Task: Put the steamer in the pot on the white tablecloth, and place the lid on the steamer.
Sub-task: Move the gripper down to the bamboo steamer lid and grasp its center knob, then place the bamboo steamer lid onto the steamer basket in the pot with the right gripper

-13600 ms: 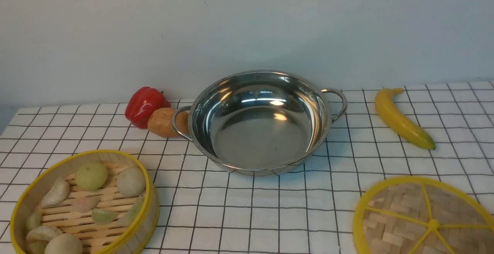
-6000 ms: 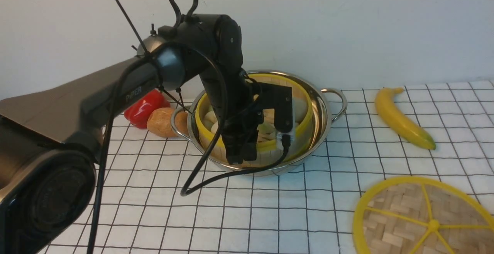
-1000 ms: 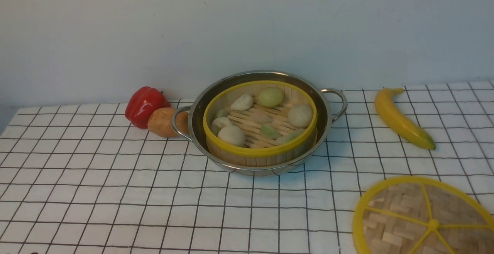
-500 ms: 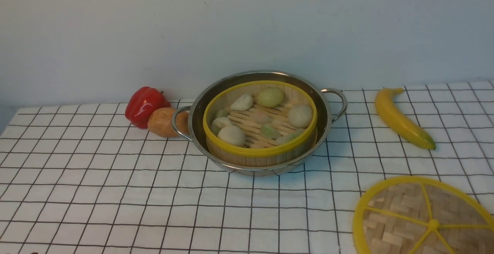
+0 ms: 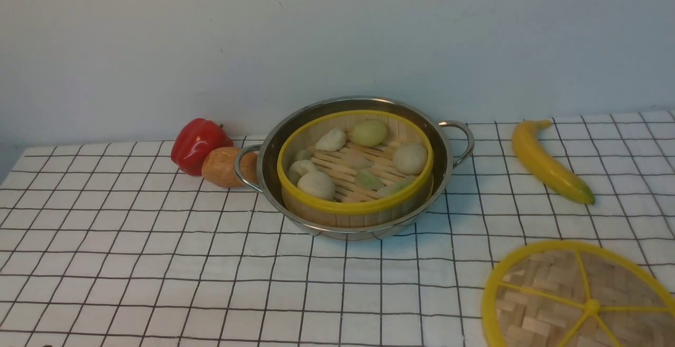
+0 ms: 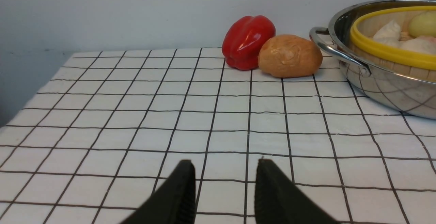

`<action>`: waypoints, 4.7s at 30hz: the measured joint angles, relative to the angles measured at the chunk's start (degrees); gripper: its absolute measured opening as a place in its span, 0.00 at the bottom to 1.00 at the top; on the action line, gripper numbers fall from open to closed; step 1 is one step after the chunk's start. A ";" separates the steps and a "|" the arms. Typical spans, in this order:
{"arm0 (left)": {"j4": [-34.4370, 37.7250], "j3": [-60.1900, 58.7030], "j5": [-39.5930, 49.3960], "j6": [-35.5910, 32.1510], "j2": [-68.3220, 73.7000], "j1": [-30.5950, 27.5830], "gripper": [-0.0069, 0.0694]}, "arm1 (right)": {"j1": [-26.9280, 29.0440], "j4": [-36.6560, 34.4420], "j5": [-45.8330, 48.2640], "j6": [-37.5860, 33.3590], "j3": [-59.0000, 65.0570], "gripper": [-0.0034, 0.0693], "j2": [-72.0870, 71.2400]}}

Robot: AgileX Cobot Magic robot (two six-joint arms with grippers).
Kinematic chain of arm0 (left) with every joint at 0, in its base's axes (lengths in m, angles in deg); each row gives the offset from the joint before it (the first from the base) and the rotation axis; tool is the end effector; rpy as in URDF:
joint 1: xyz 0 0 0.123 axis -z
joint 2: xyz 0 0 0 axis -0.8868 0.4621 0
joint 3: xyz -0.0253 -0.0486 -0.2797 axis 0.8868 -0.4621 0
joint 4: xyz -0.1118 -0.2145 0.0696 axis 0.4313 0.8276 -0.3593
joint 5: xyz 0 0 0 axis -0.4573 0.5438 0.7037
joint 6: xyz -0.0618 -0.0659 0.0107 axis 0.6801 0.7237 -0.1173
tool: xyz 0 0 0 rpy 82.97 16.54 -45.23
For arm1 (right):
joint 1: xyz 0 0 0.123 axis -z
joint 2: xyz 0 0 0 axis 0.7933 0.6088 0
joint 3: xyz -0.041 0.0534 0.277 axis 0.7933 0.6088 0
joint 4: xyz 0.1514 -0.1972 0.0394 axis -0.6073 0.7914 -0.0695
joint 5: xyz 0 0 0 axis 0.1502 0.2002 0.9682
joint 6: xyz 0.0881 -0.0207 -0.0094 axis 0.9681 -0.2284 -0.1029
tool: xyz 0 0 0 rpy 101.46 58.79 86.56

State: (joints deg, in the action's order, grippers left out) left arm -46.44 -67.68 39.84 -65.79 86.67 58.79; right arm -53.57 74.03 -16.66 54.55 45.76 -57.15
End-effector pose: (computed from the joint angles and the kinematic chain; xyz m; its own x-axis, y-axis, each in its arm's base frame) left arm 0.0538 0.0021 0.1808 -0.2490 0.0169 -0.9684 -0.0425 0.9987 0.0284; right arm 0.0567 0.0024 0.2911 -0.1487 0.1771 -0.9729 -0.0060 0.9836 0.1800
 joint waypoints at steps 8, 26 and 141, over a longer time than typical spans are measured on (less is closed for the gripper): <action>-0.06 0.00 0.00 0.00 0.00 0.00 0.41 | 0.00 -8.47 15.32 -0.95 -14.90 0.38 15.75; -0.06 0.00 0.04 0.00 0.00 0.00 0.41 | -0.46 -17.88 46.11 -27.37 -34.29 0.38 55.56; -0.06 0.00 0.04 0.00 0.00 0.00 0.41 | -27.52 -11.82 38.40 -58.74 -102.39 0.24 116.73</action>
State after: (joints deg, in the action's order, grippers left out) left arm -46.50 -67.68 39.88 -65.79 86.67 58.79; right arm -81.09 62.21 21.73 -4.19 -56.64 59.57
